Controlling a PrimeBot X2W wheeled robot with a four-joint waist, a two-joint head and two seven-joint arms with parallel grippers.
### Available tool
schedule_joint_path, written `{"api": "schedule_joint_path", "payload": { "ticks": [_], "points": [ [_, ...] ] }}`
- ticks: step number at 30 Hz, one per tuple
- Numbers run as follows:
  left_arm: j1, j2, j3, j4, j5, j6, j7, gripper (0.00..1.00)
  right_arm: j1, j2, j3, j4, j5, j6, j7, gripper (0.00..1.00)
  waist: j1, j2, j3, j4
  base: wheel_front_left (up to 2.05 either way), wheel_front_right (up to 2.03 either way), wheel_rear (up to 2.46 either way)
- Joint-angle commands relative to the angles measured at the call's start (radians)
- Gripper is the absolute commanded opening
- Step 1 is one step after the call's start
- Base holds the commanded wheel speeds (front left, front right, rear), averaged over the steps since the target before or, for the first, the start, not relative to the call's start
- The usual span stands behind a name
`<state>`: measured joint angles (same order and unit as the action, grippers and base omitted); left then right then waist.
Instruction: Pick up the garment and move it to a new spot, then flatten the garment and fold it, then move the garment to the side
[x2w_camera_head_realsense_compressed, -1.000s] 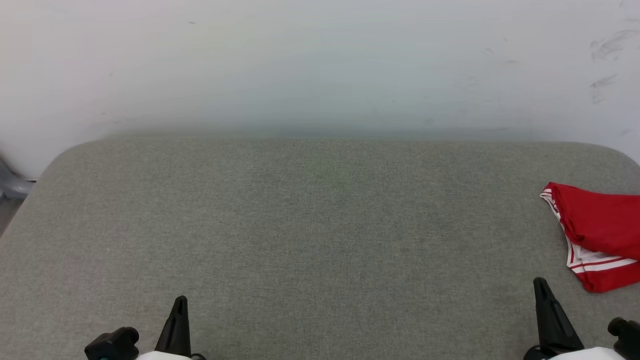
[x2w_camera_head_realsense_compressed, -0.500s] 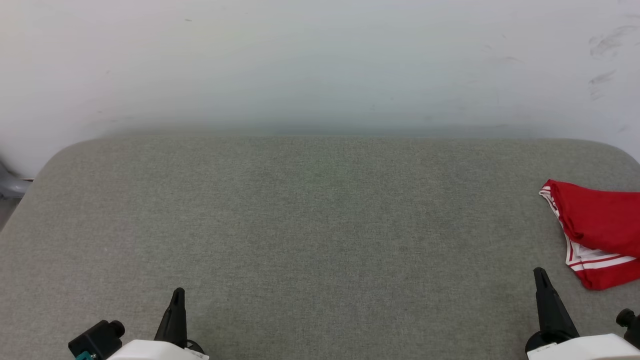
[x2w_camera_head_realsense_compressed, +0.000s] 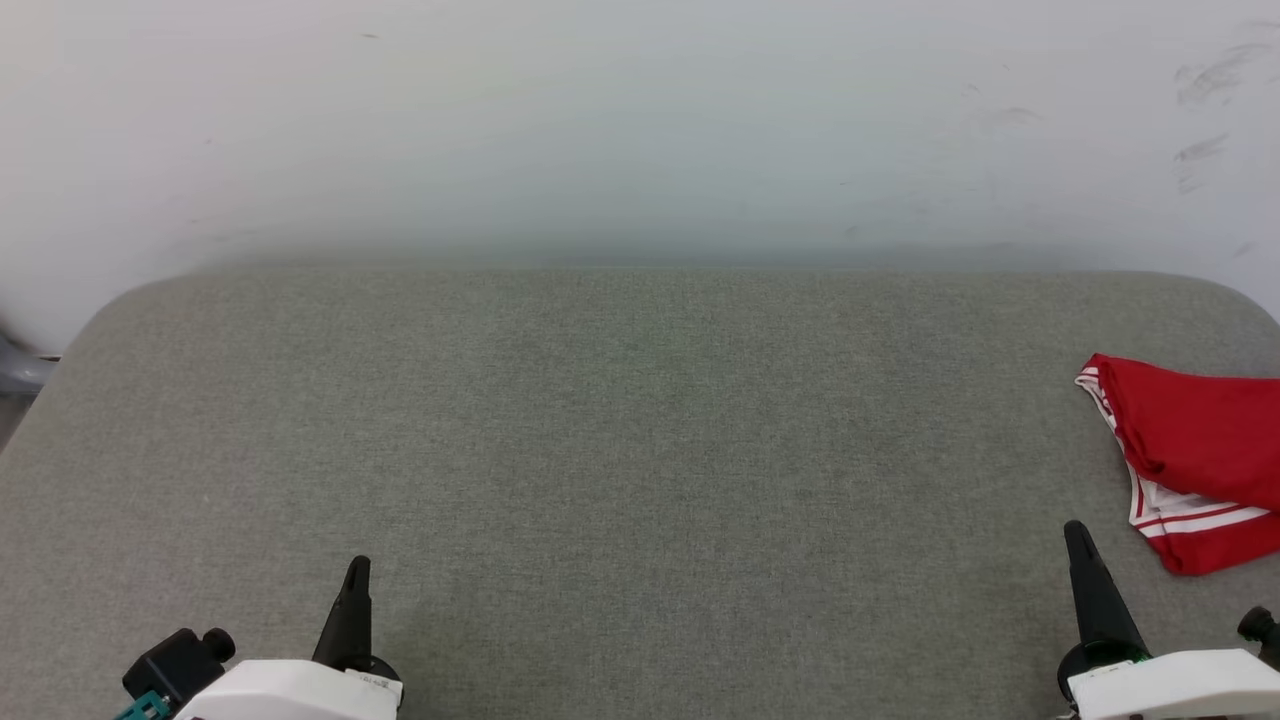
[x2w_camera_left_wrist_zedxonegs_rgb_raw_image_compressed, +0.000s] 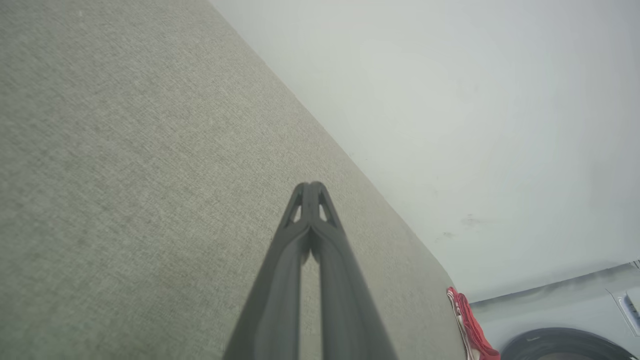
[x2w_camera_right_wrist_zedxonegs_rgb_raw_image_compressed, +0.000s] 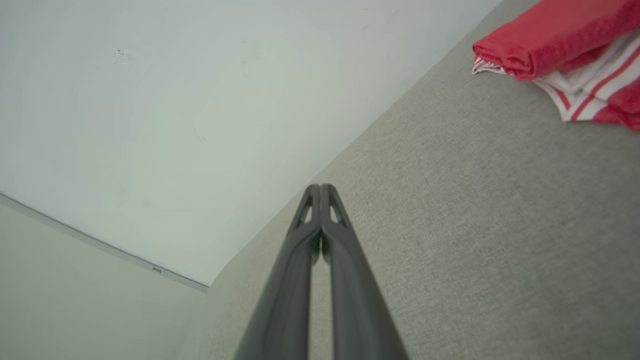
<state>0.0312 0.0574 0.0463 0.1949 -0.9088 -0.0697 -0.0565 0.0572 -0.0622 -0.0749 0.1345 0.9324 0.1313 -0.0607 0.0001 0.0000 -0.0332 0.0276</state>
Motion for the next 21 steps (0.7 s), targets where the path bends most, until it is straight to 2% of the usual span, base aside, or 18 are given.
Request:
{"api": "schedule_joint_path", "payload": {
  "ticks": [1,21],
  "points": [
    [-0.026,0.002,0.008,-0.006,-0.027,-0.007,0.006,0.00,-0.031,-0.009,-0.001,-0.004,0.030,0.000,0.005,0.00,-0.0001,0.0000,0.001,0.000,0.00,0.00,0.00],
    [-0.069,-0.001,0.029,0.013,-0.255,-0.027,0.063,0.00,-0.077,-0.009,-0.006,0.034,0.257,0.000,0.056,0.00,-0.0001,0.0000,0.010,-0.008,0.00,0.00,0.00]
  ]
}}
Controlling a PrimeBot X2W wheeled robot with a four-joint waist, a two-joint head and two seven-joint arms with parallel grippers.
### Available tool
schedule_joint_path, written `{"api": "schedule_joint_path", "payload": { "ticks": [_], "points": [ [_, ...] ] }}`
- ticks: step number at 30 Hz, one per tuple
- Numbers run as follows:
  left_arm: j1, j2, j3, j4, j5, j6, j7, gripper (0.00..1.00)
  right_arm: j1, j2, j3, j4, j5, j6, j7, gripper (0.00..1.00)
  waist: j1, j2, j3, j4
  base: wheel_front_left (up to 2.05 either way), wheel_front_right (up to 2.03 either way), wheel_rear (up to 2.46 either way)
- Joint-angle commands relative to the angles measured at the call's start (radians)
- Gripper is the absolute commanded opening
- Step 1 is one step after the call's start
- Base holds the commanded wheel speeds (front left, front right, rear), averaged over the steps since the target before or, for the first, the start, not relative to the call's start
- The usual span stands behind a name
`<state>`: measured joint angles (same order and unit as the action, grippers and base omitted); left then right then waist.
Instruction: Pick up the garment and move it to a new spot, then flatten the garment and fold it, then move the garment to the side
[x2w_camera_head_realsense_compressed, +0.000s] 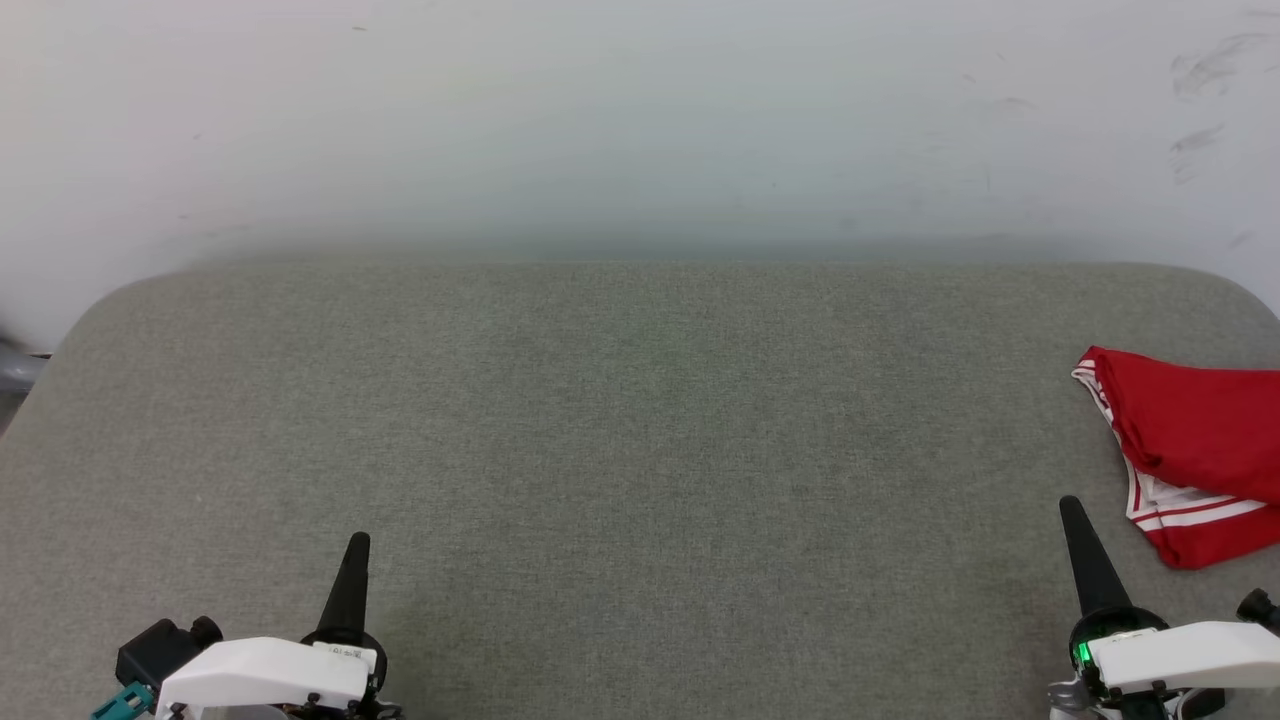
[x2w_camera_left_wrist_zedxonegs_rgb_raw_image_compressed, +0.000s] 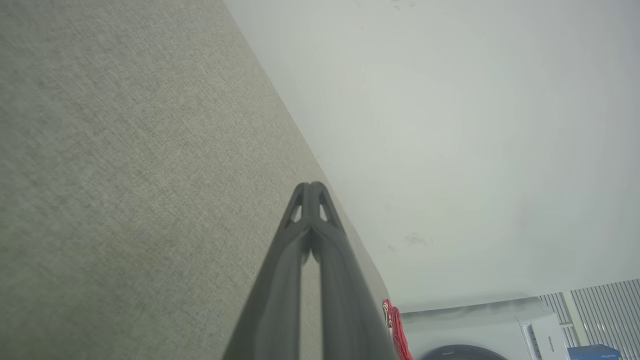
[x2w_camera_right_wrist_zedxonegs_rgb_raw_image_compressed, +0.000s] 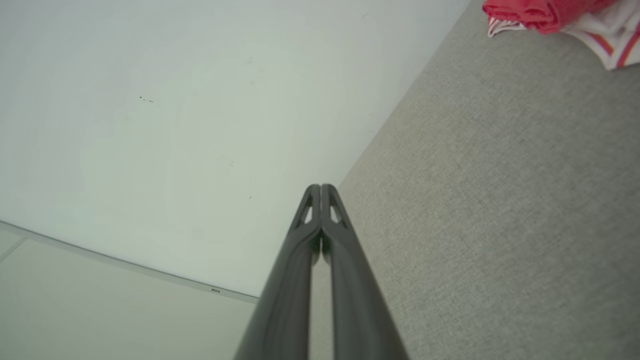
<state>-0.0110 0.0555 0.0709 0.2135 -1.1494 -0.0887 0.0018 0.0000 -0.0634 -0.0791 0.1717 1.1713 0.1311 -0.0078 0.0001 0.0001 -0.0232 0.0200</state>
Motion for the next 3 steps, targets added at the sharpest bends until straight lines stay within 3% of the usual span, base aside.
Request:
{"api": "schedule_joint_path", "payload": {
  "ticks": [1,3],
  "points": [
    [-0.029,0.001,0.005,-0.005,-0.025,-0.008,0.007,0.00,-0.023,-0.008,-0.002,-0.001,0.028,0.000,0.005,0.00,-0.0001,-0.0001,0.001,-0.001,0.00,0.00,0.00],
    [-0.031,0.000,0.007,-0.004,-0.046,-0.011,0.012,0.00,-0.029,-0.008,-0.002,0.002,0.048,0.000,0.010,0.00,-0.0001,-0.0001,0.002,-0.001,0.00,0.00,0.00]
  ]
}}
